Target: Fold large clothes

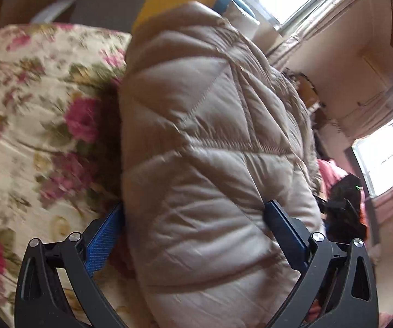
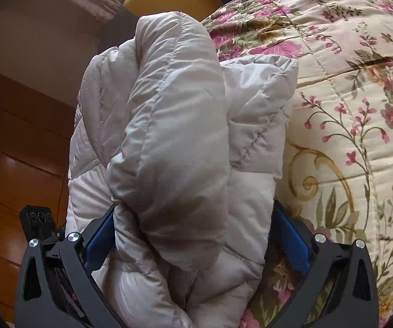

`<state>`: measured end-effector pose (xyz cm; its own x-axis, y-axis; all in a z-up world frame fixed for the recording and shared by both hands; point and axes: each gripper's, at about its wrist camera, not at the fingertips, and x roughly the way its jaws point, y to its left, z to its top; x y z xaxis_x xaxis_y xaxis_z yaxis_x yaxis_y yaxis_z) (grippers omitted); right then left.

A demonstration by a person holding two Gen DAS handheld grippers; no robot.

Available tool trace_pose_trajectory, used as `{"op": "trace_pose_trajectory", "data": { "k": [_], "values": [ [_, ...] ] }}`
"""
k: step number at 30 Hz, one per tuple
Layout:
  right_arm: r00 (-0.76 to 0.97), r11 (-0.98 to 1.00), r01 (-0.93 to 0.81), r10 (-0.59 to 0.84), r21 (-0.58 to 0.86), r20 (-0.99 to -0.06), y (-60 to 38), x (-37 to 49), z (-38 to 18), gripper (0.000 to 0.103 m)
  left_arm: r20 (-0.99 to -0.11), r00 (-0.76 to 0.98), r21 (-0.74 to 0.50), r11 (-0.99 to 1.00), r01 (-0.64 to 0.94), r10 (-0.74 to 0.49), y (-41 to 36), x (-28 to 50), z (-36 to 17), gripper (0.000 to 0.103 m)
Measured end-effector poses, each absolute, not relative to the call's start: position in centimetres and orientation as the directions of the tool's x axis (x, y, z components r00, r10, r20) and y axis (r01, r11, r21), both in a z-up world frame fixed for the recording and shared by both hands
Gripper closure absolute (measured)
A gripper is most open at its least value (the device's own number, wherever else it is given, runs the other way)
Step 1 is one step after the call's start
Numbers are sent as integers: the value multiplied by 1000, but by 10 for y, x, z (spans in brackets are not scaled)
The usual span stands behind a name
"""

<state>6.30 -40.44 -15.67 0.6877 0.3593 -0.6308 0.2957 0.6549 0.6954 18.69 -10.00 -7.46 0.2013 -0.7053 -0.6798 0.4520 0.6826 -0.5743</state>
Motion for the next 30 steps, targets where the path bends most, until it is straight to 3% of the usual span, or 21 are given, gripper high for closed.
{"op": "trace_pose_trajectory", "data": {
  "k": [17, 28, 30],
  "values": [
    [622, 663, 164, 506, 731, -598, -405, 105, -155, 2, -724, 177, -490, 678, 548, -666, -138, 176, -69, 3],
    [665, 663, 117, 500, 740, -554, -401, 105, -157, 2, -694, 147, -560, 656, 506, -705, -135, 189, -77, 3],
    [679, 670, 109, 489, 734, -547, -397, 105, -155, 5, -707, 171, -524, 670, 526, -686, -146, 181, -73, 4]
  ]
}}
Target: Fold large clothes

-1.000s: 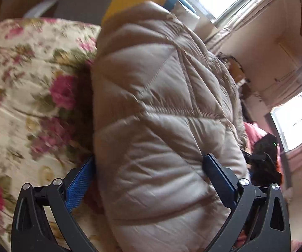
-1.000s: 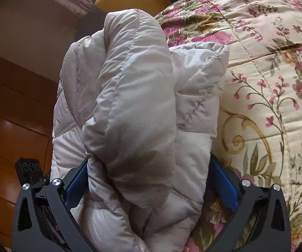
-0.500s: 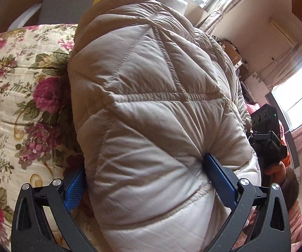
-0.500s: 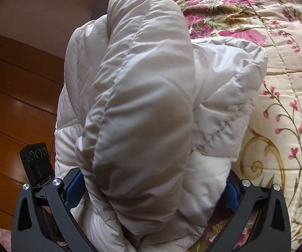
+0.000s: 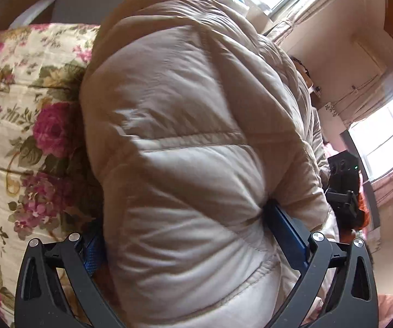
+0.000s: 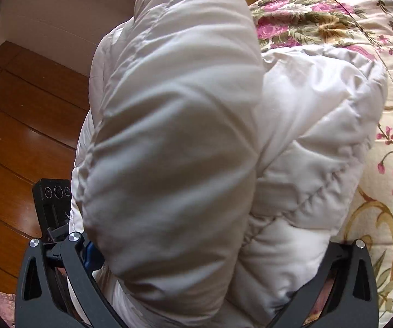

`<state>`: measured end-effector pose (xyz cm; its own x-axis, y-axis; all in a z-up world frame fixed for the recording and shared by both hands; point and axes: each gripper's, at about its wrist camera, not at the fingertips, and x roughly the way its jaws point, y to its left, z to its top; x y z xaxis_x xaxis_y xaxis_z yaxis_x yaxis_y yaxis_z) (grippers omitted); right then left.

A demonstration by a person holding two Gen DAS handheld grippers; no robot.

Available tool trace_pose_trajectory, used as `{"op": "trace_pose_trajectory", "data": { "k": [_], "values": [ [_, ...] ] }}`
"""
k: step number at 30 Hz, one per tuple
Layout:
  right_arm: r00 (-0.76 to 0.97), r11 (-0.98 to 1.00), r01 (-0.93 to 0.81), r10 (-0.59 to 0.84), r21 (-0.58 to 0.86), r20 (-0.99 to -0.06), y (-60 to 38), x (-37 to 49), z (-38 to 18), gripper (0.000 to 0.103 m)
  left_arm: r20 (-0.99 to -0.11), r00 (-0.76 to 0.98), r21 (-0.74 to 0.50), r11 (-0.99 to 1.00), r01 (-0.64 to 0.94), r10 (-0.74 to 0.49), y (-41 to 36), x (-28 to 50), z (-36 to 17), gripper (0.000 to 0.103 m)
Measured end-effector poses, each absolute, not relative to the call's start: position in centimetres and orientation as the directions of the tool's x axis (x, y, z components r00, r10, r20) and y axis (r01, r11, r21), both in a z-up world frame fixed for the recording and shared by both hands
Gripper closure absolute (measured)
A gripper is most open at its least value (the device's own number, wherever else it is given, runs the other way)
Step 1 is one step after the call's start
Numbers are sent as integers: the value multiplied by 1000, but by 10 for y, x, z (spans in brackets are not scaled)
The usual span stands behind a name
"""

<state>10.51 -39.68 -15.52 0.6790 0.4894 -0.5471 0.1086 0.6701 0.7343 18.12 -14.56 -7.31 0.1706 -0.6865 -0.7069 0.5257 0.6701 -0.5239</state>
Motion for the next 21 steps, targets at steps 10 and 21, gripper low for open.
{"op": "trace_pose_trajectory", "data": {
  "k": [10, 21],
  "values": [
    [754, 710, 84, 414, 700, -510, -379, 74, -129, 19, -678, 403, -271, 719, 640, -615, -156, 135, -21, 39],
    [815, 746, -24, 400, 665, -420, -343, 63, -90, 25, -569, 546, -150, 730, 667, -615, -135, 114, 15, 49]
  ]
}}
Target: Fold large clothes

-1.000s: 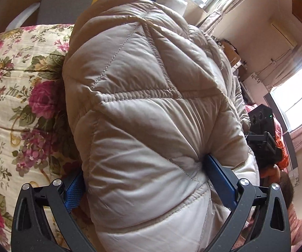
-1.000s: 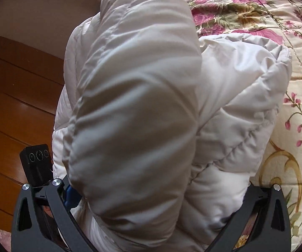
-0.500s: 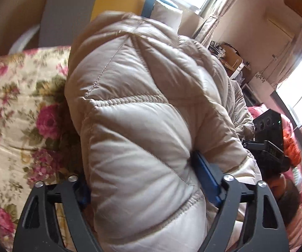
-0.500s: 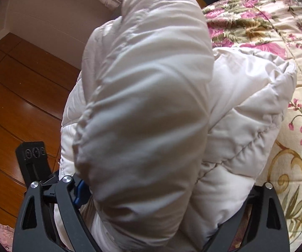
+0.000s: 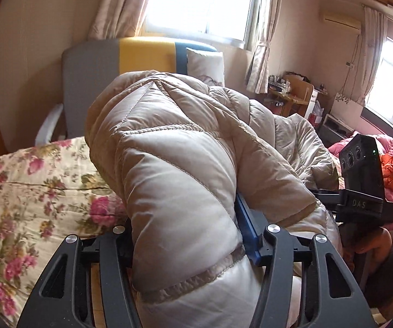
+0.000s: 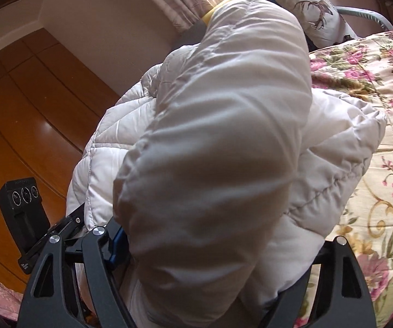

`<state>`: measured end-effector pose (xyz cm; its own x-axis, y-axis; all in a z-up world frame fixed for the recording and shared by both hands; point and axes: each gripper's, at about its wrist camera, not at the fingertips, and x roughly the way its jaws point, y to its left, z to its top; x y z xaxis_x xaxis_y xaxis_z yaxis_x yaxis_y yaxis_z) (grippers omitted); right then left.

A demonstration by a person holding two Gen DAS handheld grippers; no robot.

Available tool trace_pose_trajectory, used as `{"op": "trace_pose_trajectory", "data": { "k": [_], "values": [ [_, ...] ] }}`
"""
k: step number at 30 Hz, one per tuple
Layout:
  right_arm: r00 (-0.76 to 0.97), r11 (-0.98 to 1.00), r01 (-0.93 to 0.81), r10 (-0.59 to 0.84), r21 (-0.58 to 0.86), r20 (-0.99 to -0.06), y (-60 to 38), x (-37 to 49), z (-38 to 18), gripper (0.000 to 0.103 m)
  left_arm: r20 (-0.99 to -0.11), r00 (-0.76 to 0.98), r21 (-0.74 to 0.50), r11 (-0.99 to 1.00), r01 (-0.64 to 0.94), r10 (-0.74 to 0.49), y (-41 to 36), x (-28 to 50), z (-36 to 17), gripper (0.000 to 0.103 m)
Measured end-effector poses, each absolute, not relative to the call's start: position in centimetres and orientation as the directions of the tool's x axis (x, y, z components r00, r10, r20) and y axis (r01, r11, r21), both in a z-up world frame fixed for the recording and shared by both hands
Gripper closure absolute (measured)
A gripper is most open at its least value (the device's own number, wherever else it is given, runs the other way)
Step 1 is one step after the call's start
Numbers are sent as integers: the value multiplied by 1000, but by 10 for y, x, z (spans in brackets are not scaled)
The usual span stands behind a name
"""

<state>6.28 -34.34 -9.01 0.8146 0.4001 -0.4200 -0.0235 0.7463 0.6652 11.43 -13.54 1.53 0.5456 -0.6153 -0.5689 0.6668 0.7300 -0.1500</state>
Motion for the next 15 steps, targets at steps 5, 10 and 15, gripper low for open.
{"op": "trace_pose_trajectory", "data": {
  "k": [5, 10, 15],
  "values": [
    [813, 748, -58, 420, 661, -404, -321, 84, -89, 27, -539, 607, -107, 761, 640, -585, -109, 111, 23, 50],
    [806, 755, -109, 448, 646, -387, -304, 117, -87, 27, -519, 660, -93, 803, 589, -544, -80, 124, 27, 50],
    [795, 773, -161, 470, 614, -384, -273, 147, -77, 27, -496, 721, -54, 846, 531, -484, -57, 144, 29, 50]
  ]
}}
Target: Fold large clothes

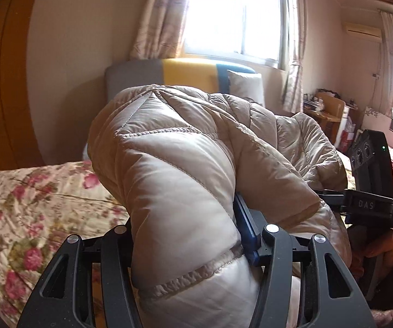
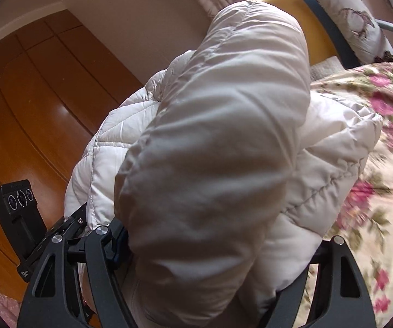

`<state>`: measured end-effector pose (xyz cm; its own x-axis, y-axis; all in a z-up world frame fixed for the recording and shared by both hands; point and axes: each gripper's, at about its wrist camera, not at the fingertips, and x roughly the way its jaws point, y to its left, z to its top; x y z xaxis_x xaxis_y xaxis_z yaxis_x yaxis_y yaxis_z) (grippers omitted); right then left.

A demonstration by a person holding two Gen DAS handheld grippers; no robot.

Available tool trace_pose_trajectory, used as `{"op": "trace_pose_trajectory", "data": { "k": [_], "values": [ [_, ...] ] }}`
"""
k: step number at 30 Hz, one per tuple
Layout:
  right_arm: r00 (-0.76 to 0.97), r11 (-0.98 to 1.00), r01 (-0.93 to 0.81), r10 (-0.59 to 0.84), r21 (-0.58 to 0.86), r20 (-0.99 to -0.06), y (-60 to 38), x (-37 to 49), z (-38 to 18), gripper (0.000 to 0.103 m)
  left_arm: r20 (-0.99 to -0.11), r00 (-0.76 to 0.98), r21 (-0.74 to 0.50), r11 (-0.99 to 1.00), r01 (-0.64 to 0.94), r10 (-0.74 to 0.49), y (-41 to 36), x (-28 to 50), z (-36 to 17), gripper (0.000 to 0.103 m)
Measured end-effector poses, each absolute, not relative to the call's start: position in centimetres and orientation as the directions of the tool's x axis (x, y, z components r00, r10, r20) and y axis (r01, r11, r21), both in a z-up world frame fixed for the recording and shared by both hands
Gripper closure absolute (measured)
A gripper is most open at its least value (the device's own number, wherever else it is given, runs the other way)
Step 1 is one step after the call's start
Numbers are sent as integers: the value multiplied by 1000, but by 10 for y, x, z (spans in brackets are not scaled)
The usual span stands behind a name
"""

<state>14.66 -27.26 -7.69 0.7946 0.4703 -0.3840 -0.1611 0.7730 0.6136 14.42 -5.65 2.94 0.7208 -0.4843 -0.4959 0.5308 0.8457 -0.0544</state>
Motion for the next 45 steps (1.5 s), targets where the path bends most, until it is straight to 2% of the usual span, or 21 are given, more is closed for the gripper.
{"op": "trace_pose_trajectory", "data": {
  "k": [6, 8, 10, 13, 14, 15, 17, 22, 28, 31, 33, 36, 39, 41, 45],
  "values": [
    [787, 786, -207, 487, 582, -379, -252, 199, -75, 27, -458, 775, -34, 880, 474, -436, -34, 188, 27, 50],
    [781, 798, -213, 486, 564, -392, -246, 217, -76, 28, -473, 781, -48, 897, 439, -407, -24, 209, 17, 50],
    [770, 822, -206, 471, 531, -430, -248, 241, -86, 28, -514, 775, -63, 917, 394, -368, -13, 232, -1, 45],
    [748, 851, -153, 432, 503, -504, -257, 275, -115, 23, -648, 716, -99, 961, 259, -259, 6, 270, -44, 28],
    [745, 851, -129, 422, 510, -516, -261, 285, -125, 16, -654, 709, -151, 964, 218, -263, 18, 275, -54, 13],
    [740, 842, -108, 423, 528, -523, -267, 293, -134, 8, -654, 708, -184, 964, 194, -267, 26, 276, -59, 8],
    [737, 822, -80, 429, 564, -522, -278, 301, -148, 3, -638, 705, -248, 949, 193, -311, 35, 268, -70, 7],
    [742, 847, -79, 402, 526, -536, -286, 285, -133, 2, -576, 766, -210, 957, 198, -285, 36, 234, -61, 4],
    [858, 914, 68, 150, 399, -492, -300, 223, -70, 2, -432, 874, -141, 974, 177, -222, 33, 195, -34, 4],
    [871, 944, -16, 175, 330, -459, -286, 224, -39, 15, -430, 884, -141, 980, 137, -185, 35, 200, -27, 4],
    [852, 967, -87, 198, 241, -485, -250, 253, -14, 28, -446, 879, -134, 984, 120, -169, 34, 204, -27, 4],
    [818, 975, -187, 220, 117, -531, -195, 288, -12, 45, -499, 852, -120, 986, 114, -159, 27, 212, -28, 4],
    [788, 980, -193, 189, 56, -586, -163, 314, -29, 48, -537, 826, -103, 985, 136, -171, 19, 215, -33, 4],
    [780, 990, -141, 124, 20, -613, -156, 322, -40, 51, -510, 846, -65, 988, 143, -156, 15, 211, -31, 4],
    [783, 997, 21, 30, 75, -621, -188, 332, -78, 46, -466, 867, -36, 983, 181, -177, 13, 210, -33, 4]
  ]
}}
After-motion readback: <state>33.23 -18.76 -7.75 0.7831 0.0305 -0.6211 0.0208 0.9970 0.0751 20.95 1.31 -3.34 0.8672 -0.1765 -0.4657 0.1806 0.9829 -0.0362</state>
